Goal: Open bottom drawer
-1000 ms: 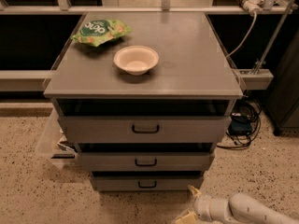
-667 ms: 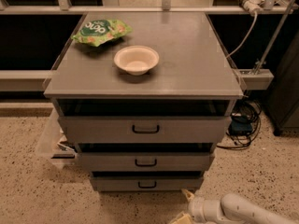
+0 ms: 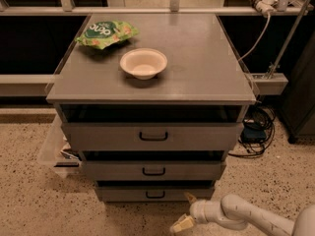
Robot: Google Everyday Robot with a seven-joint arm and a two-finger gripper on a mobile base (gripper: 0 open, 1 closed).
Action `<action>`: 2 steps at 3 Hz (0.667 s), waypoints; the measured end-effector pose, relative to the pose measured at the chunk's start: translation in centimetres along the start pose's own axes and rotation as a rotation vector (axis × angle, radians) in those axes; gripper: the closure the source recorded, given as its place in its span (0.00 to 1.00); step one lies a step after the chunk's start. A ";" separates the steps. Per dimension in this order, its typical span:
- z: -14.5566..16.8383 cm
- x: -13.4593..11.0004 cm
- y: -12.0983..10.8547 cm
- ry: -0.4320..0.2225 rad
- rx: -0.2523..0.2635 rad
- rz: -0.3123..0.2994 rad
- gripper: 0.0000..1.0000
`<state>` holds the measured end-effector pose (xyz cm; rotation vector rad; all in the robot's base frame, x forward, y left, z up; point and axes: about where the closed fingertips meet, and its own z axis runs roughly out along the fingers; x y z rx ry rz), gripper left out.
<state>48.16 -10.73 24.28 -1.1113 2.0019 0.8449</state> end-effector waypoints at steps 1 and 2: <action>0.1 -0.8 -1.5 -0.020 0.045 -0.051 0.00; 0.3 -1.6 -3.4 -0.042 0.088 -0.095 0.00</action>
Offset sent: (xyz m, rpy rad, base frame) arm 0.0656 -0.0154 0.0078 -0.0388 -0.2152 -0.0562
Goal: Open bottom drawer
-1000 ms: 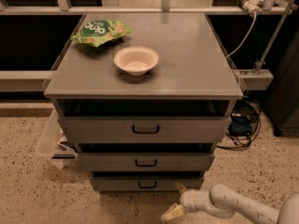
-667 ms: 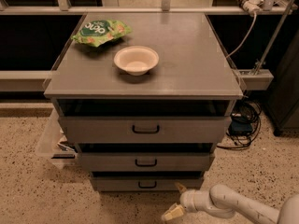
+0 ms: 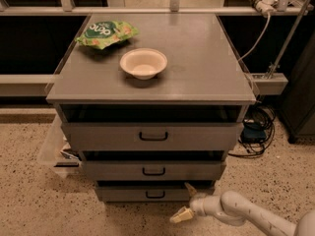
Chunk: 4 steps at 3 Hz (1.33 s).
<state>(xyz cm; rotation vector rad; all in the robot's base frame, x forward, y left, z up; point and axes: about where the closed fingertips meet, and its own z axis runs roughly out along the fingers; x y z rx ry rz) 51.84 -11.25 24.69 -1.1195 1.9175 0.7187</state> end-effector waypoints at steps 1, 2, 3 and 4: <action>0.1 0.1 -2.1 0.001 0.043 -0.016 0.00; 0.3 1.3 -3.9 0.004 0.080 0.004 0.00; 0.7 2.5 -5.6 0.015 0.108 0.025 0.00; 1.1 2.8 -7.6 0.033 0.123 0.019 0.00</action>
Offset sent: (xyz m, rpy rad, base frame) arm 0.0498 -0.0413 -0.0303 -0.0405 -0.0327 -0.1273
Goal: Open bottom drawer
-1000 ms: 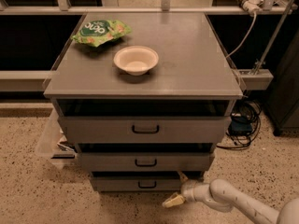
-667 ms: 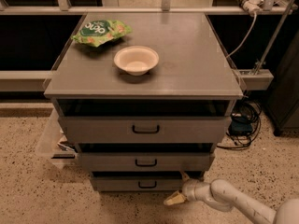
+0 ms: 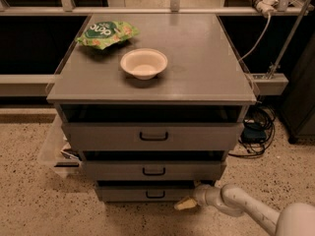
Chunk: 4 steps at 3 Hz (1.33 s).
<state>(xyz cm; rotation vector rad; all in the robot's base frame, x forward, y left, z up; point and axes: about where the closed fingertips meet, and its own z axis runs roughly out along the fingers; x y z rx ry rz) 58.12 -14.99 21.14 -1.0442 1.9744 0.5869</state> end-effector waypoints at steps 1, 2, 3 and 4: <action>0.5 -0.6 -2.2 0.019 0.019 -0.028 0.00; 0.5 -0.6 -2.2 0.019 0.019 -0.028 0.00; 0.5 1.9 -1.0 0.041 0.028 0.034 0.00; 0.2 2.6 -0.5 0.054 0.031 0.061 0.00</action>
Offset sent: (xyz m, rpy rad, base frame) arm 0.0403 -0.0215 -0.0060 -0.0576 -0.0099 -0.0191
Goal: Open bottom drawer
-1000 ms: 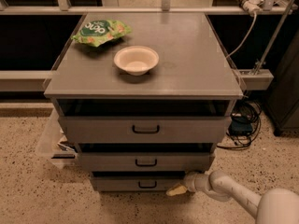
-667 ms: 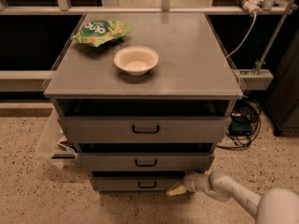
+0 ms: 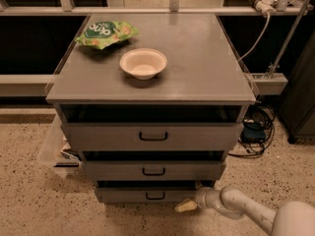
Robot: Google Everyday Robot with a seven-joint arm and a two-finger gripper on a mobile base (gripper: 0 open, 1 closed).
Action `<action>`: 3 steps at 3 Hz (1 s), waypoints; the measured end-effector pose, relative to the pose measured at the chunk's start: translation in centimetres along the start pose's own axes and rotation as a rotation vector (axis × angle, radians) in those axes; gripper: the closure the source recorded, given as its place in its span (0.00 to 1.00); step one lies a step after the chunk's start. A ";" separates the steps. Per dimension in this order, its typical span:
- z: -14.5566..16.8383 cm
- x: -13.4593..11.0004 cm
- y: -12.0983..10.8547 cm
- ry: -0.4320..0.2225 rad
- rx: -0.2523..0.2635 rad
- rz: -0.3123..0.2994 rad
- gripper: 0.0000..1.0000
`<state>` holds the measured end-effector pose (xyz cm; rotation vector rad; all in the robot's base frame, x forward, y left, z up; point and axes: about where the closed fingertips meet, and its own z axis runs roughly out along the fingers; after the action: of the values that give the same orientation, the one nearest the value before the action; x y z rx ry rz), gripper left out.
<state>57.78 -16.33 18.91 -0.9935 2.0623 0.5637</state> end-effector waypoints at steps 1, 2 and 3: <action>0.0 0.0 0.0 0.000 0.000 0.000 0.00; -0.1 -0.3 1.0 0.089 -0.068 -0.051 0.00; -2.2 0.5 3.4 0.249 -0.192 -0.116 0.00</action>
Offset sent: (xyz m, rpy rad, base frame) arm -0.0226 0.0113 0.0162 -0.2178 0.1632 0.2856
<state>53.88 -15.98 20.03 -1.3457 2.1781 0.6113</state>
